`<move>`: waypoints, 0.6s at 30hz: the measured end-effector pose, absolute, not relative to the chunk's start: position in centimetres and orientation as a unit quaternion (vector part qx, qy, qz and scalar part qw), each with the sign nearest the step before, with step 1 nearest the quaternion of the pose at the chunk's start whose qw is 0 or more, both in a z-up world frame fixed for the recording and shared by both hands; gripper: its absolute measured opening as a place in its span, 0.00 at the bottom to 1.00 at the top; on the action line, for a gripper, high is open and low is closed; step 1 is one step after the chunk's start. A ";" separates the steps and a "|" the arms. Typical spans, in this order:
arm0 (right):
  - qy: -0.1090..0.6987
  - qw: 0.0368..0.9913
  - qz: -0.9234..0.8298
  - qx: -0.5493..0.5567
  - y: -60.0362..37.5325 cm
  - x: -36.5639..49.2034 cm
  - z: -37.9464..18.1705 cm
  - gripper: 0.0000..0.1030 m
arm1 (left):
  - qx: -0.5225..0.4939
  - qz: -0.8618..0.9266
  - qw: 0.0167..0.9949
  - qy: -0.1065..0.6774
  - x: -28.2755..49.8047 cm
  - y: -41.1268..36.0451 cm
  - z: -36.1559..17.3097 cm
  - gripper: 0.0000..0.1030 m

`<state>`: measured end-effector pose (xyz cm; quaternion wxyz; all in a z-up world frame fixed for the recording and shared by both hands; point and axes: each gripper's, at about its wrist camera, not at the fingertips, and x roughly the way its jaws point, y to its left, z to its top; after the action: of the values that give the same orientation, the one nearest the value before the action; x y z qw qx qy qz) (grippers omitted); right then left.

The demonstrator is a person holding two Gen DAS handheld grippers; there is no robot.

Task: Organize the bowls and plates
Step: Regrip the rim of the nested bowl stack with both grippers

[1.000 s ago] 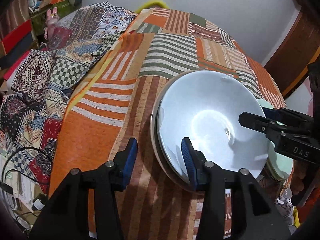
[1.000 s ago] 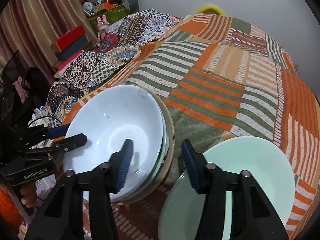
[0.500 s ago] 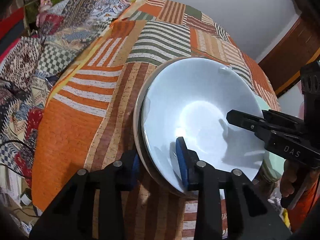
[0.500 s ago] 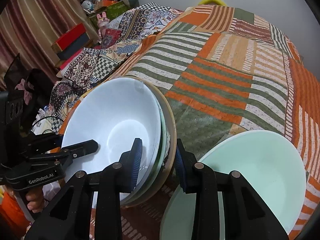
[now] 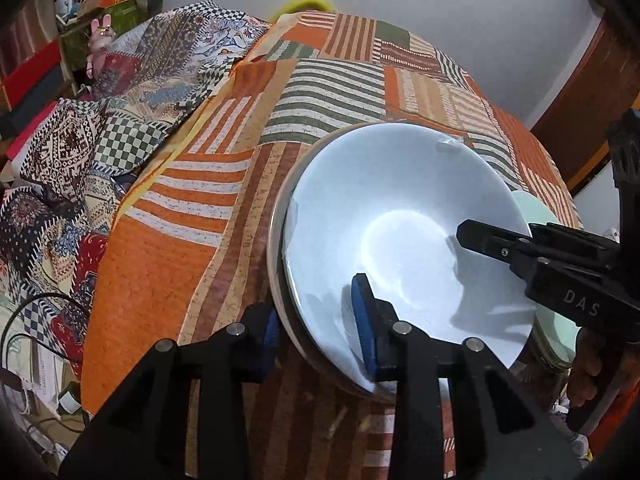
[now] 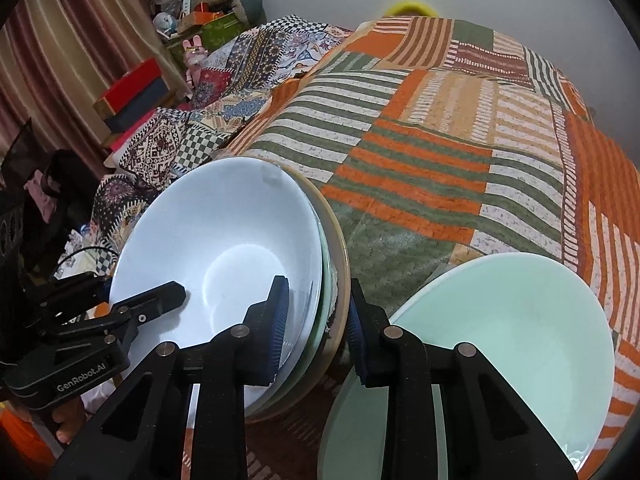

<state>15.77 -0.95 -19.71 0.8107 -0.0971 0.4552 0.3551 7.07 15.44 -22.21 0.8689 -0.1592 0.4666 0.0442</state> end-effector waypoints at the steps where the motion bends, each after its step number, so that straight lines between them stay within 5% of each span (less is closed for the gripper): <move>1: 0.455 0.811 0.355 -0.095 -1.0 15.8 -19.7 0.25 | -0.157 0.046 0.869 0.466 7.1 15.4 -22.1 0.32; 18: 0.435 0.823 0.359 -0.063 -2.1 15.5 -17.0 0.25 | -0.155 0.052 0.876 0.454 7.1 14.9 -19.5 0.31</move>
<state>15.49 -2.07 -16.99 0.8232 -0.0629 0.4351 0.3593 7.07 14.91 -19.52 0.8760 -0.1552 0.4536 0.0520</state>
